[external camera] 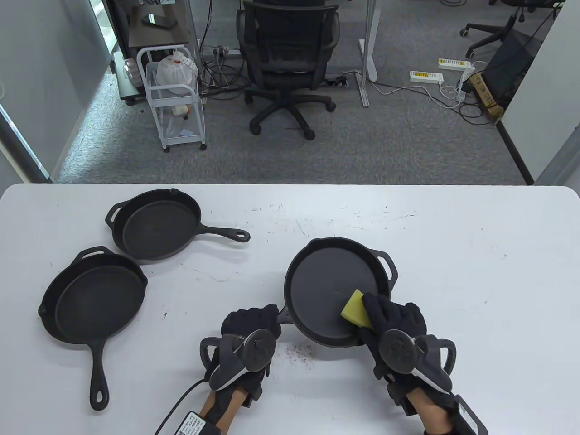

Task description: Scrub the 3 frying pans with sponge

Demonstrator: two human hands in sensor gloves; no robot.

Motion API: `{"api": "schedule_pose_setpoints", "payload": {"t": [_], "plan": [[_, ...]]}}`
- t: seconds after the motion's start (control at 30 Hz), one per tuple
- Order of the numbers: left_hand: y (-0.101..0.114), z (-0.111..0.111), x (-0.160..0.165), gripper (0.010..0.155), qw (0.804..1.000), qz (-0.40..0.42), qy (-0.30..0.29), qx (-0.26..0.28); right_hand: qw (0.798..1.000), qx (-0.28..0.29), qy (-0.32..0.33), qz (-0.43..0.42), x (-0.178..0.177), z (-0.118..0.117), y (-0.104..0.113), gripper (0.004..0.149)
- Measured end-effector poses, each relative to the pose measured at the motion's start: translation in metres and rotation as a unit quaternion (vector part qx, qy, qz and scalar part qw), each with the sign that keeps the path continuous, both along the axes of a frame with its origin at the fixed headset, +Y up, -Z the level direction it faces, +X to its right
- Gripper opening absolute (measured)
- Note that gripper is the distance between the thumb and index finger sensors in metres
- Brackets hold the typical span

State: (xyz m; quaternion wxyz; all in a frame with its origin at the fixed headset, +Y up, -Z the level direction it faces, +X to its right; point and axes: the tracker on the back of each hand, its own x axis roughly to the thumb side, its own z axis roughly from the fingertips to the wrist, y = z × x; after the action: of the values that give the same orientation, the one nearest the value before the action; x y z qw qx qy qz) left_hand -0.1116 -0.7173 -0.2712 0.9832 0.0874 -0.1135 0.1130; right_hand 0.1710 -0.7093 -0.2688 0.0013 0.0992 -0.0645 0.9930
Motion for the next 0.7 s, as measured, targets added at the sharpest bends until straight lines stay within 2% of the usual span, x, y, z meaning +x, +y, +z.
{"api": "schedule_pose_setpoints", "payload": {"t": [0.07,0.17,0.23,0.33,0.4,0.53,0.7], "plan": [[0.0,0.003,0.002,0.06,1.0,-0.011,0.0,0.011,0.998,0.002,0.016,0.059,-0.018,-0.001,0.0,0.066],[0.0,0.006,0.009,0.059,1.0,-0.022,-0.013,0.002,0.995,-0.021,0.073,0.062,-0.044,0.001,-0.003,0.065],[0.0,0.007,0.014,0.059,0.999,-0.03,-0.022,0.004,0.994,-0.012,0.084,0.063,-0.051,0.001,-0.005,0.066],[0.0,0.012,0.022,0.059,0.999,-0.029,-0.037,0.001,0.996,0.022,0.049,0.074,-0.053,-0.006,-0.003,0.07],[-0.001,0.015,0.025,0.059,0.999,-0.024,-0.044,-0.001,0.996,0.021,0.013,0.089,-0.051,-0.014,-0.001,0.074],[-0.001,0.017,0.025,0.059,0.999,-0.027,-0.042,0.005,0.995,0.031,-0.045,0.08,-0.033,-0.03,0.001,0.073],[0.001,0.013,0.015,0.059,0.999,-0.025,-0.006,0.018,0.993,0.048,-0.051,0.098,-0.018,-0.02,-0.005,0.069]]}}
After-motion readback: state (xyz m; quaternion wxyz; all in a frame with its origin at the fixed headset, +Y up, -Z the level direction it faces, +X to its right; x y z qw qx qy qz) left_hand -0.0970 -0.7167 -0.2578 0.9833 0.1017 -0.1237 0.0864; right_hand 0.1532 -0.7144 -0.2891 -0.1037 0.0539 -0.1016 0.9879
